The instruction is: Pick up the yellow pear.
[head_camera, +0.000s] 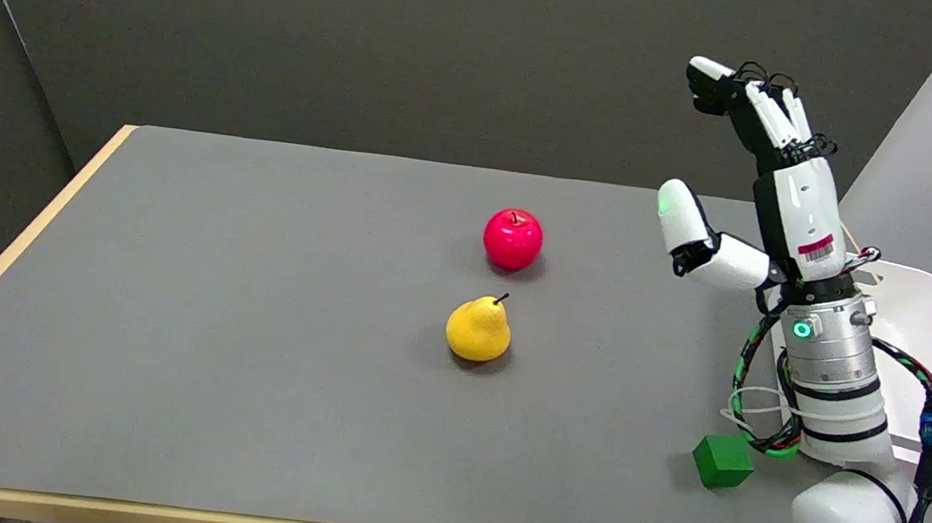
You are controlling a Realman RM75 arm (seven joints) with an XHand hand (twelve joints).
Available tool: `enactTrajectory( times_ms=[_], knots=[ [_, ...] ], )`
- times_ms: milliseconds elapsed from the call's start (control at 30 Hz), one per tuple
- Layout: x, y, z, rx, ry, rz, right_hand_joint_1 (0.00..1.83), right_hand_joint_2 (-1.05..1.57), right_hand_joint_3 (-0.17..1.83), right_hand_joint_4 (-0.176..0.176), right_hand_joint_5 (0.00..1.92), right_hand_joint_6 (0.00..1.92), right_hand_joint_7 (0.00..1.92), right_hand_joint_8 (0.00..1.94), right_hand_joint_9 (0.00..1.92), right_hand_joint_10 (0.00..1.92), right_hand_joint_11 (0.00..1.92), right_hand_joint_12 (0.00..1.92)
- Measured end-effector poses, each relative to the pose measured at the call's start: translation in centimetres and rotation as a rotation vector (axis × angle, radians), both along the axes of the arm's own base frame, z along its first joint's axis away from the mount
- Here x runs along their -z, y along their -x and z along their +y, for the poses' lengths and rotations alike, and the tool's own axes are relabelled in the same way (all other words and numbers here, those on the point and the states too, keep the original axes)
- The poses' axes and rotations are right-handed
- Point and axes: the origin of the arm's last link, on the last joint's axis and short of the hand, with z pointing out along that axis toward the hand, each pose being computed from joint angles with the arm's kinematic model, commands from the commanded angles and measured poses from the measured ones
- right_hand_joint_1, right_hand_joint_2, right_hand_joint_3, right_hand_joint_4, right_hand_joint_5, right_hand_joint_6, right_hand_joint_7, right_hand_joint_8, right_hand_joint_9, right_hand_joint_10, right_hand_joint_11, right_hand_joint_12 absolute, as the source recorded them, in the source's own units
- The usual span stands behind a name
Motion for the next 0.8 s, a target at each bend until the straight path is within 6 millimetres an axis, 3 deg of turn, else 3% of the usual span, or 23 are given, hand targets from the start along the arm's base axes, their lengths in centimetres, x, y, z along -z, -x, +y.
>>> enactTrajectory(
  times_ms=[367, 533, 633, 800],
  knots=[
    [-0.1, 0.5, -0.3, 0.053, -0.014, 0.011, 0.37, 0.7, 1.01, 0.08, 0.22, 0.47, 0.38, 0.45, 0.37, 0.84, 0.1, 1.12],
    [0.2, 1.6, -0.4, 0.131, -0.05, -0.007, 0.35, 0.69, 1.01, 0.079, 0.21, 0.46, 0.37, 0.43, 0.36, 0.83, 0.09, 1.12],
    [0.7, 2.3, -0.4, 0.181, -0.079, -0.021, 0.38, 0.73, 0.89, 0.076, 0.22, 0.43, 0.37, 0.37, 0.33, 0.83, 0.06, 1.15],
    [1.8, 3.7, -0.3, 0.262, -0.132, -0.054, 0.31, 0.67, 1.0, 0.069, 0.2, 0.44, 0.32, 0.38, 0.3, 0.77, 0.04, 1.08]
  ],
)
